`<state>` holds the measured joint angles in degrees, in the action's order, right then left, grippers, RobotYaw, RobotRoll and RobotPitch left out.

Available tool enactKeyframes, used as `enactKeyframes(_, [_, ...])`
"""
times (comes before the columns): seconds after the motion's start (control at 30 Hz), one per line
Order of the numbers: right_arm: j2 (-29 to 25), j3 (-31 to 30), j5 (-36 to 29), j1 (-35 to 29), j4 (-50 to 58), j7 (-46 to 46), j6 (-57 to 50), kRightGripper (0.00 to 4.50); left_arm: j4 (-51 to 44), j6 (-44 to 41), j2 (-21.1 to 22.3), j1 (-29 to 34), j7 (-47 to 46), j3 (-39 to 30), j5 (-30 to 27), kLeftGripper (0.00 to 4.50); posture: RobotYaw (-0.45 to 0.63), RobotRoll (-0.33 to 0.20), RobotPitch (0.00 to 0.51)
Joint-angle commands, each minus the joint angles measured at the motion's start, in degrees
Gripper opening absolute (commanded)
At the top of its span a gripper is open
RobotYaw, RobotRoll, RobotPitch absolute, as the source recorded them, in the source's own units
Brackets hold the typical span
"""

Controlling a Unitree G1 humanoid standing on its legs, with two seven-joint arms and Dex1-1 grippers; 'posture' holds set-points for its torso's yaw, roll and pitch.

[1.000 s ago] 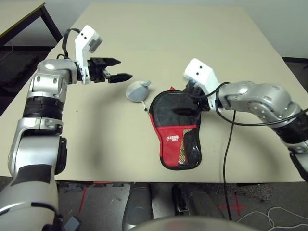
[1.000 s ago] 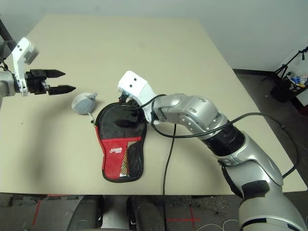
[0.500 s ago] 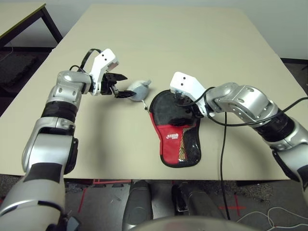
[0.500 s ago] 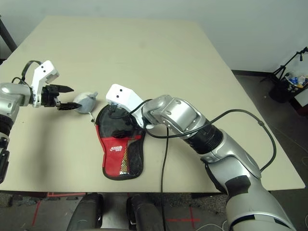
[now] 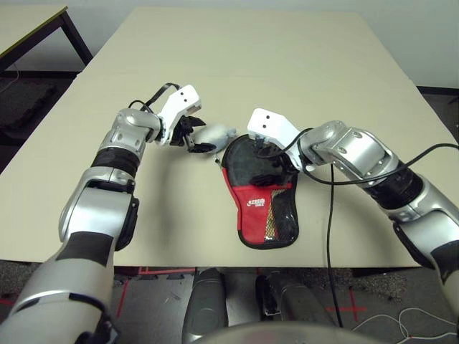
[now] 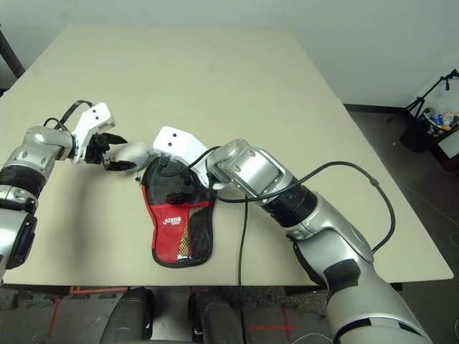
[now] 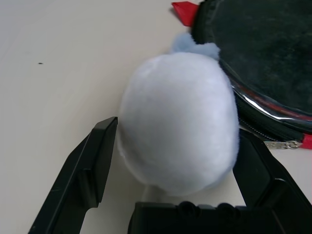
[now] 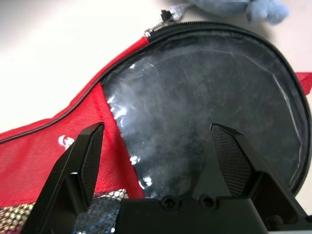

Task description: Store the ping-pong paddle in its case and zip it.

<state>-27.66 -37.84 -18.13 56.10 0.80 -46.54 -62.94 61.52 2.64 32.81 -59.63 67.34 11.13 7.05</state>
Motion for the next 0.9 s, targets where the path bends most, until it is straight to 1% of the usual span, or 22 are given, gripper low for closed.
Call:
enactKeyframes(0.03, [0.98,-1.50,1.96,-0.15,-1.54,-1.36,0.95,4.50,0.28,0.04,0.01,0.14,1.80,0.59,0.70,3.64,0.10,0.000,0.106])
enactKeyframes(0.13, [1.01,-2.05,2.91,-0.70,-1.60,-2.45,1.01,4.50,-0.28,-0.66,0.05,0.37,3.27,0.91,0.89,2.67,0.10,0.000,0.117])
enactKeyframes(0.23, [0.75,-2.36,3.63,-1.45,-1.08,-3.21,0.86,4.50,-1.27,1.13,0.06,0.89,3.27,1.13,1.21,1.68,0.11,0.000,0.126])
enactKeyframes(0.33, [-0.17,-2.99,4.11,-2.49,0.36,-4.14,0.01,4.50,-0.41,3.56,-0.29,0.16,-0.87,0.66,1.78,0.85,0.11,0.000,0.133])
enactKeyframes(0.37, [-0.49,-3.21,4.22,-2.80,0.72,-4.53,-0.18,4.50,0.38,4.22,-0.42,-0.54,-2.42,0.57,2.11,0.60,0.11,0.000,0.133])
enactKeyframes(0.4, [-0.67,-3.33,4.27,-3.10,1.18,-4.74,-0.49,4.50,0.99,4.99,-0.46,-1.09,-3.54,0.52,2.42,0.46,0.11,0.000,0.138])
enactKeyframes(0.43, [-0.95,-3.55,4.38,-3.40,1.61,-5.02,-0.78,4.50,1.95,5.68,-0.72,-2.16,-5.29,0.32,2.76,0.37,0.11,0.000,0.139])
enactKeyframes(0.57, [-1.58,-4.28,4.94,-4.12,2.67,-6.11,-1.50,4.50,6.39,8.15,-2.43,-7.34,-12.29,0.23,4.58,0.36,0.11,0.000,0.146])
enactKeyframes(0.63, [-1.48,-4.51,5.37,-4.33,2.43,-6.44,-1.37,4.50,8.71,9.15,-4.17,-10.10,-16.71,0.49,5.84,0.35,0.11,0.000,0.151])
enactKeyframes(0.73, [-1.15,-4.65,5.87,-4.44,2.07,-6.64,-1.24,4.50,10.91,9.89,-6.24,-12.44,-20.79,0.52,6.90,0.35,0.11,0.000,0.156])
enactKeyframes(0.83, [-0.16,-4.87,6.33,-4.35,0.64,-6.82,-0.76,4.50,13.17,9.98,-11.29,-15.67,-30.34,1.00,9.09,0.35,0.12,0.000,0.167])
enactKeyframes(0.9, [0.35,-4.90,6.67,-4.28,0.07,-6.89,-0.62,4.50,14.05,10.19,-13.05,-16.50,-33.27,1.25,10.05,0.35,0.11,0.000,0.170])
